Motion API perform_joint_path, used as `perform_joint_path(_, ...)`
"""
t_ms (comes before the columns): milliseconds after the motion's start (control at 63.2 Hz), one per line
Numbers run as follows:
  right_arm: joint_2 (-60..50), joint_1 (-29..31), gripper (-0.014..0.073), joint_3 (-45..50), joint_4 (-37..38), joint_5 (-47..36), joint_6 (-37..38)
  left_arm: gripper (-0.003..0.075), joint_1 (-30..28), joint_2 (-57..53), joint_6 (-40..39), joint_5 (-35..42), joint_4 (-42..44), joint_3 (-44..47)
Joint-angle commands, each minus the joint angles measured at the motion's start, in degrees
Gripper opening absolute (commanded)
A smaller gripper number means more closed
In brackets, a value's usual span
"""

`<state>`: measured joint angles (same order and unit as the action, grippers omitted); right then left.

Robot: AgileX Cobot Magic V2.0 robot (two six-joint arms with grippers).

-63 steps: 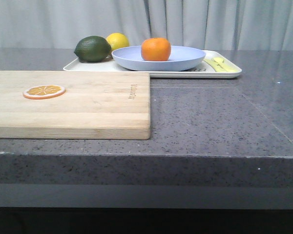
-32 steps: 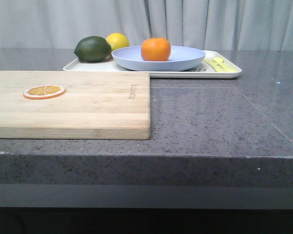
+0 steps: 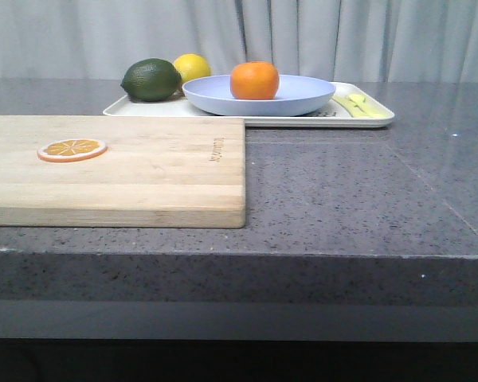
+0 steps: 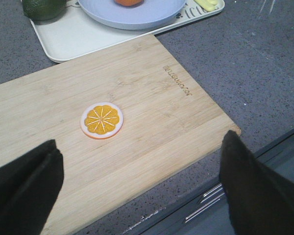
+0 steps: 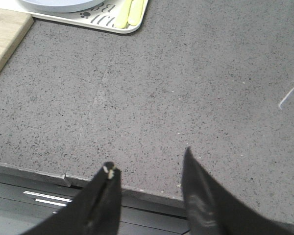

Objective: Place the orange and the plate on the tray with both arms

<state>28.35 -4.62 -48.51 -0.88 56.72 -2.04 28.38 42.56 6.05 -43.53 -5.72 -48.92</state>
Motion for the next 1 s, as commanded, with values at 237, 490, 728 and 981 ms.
perform_joint_path(237, 0.26, 0.28, -0.0079, -1.31, -2.44, -3.15, -0.64, 0.0133, -0.05, -0.27, -0.56, 2.87, -0.46, -1.52)
perform_joint_path(490, 0.26, 0.28, -0.0118, -1.31, -3.48, -3.84, -0.64, -0.002, -0.05, -0.27, -0.56, 2.87, -0.46, -1.52)
perform_joint_path(728, 0.26, 0.28, -0.0118, -1.31, -3.48, -3.86, -0.64, -0.002, -0.05, -0.27, -0.56, 2.87, -0.46, -1.52)
perform_joint_path(981, 0.26, 0.28, -0.0118, -1.31, -3.48, -3.86, -0.64, -0.002, -0.05, -0.27, -0.56, 2.87, -0.46, -1.52)
